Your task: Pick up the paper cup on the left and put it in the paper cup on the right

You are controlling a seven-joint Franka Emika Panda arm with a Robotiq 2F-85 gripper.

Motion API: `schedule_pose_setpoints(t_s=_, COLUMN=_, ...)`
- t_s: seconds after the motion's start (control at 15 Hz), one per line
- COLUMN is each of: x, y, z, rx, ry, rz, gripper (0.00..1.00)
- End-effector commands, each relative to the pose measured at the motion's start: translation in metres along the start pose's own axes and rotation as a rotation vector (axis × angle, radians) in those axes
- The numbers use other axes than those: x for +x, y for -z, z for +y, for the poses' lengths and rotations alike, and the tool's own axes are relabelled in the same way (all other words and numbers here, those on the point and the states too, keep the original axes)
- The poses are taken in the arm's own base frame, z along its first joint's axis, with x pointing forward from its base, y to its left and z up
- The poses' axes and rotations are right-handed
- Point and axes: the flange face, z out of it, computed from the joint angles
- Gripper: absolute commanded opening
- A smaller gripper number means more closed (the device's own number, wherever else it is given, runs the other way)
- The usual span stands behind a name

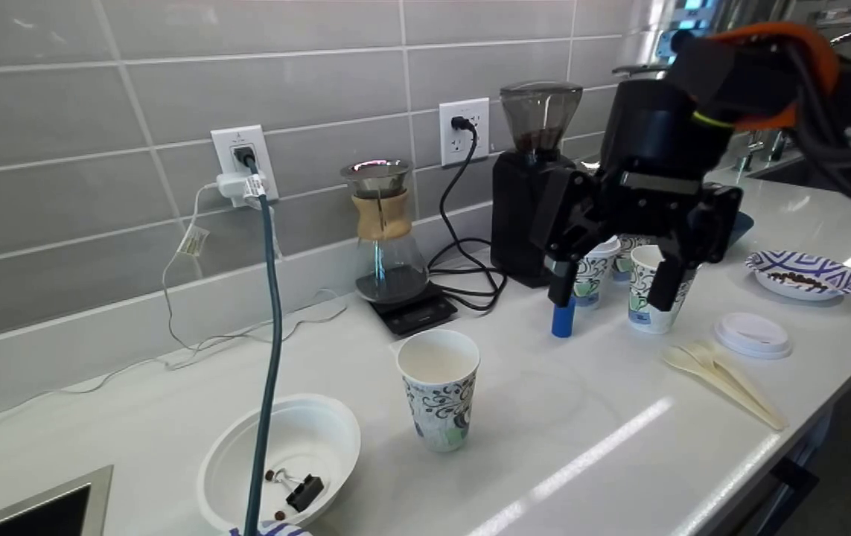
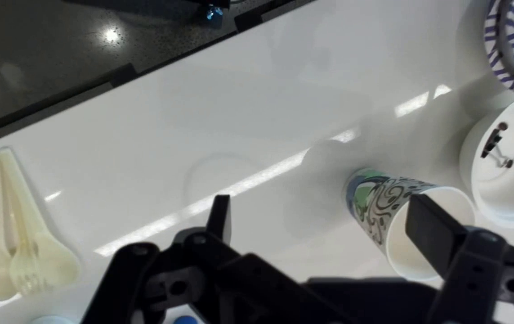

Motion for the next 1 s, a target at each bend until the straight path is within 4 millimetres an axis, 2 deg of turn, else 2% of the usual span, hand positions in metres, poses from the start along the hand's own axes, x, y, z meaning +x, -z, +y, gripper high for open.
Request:
schedule_pose_setpoints(t_s=0.0, x=0.022, y=-0.019, z=-0.019, rx=0.114, ry=0.113, rz=-0.085, gripper=1.0)
schedule_pose_setpoints(t_s=0.33, x=0.042, y=-0.054, z=-0.04, rx=0.128, ry=0.137, rz=-0.055, gripper=1.0)
schedule_pose_setpoints(t_s=0.73, x=0.059, y=-0.084, z=-0.063, rx=0.148, ry=0.143, rz=0.009, gripper=1.0)
schedule_pose_setpoints(t_s=0.8, x=0.061, y=-0.086, z=-0.064, rx=0.151, ry=0.143, rz=0.029, gripper=0.75)
schedule_pose_setpoints(t_s=0.87, x=0.064, y=-0.089, z=-0.065, rx=0.153, ry=0.143, rz=0.046, gripper=0.74)
schedule_pose_setpoints(t_s=0.93, x=0.067, y=-0.091, z=-0.064, rx=0.158, ry=0.14, rz=0.06, gripper=0.66)
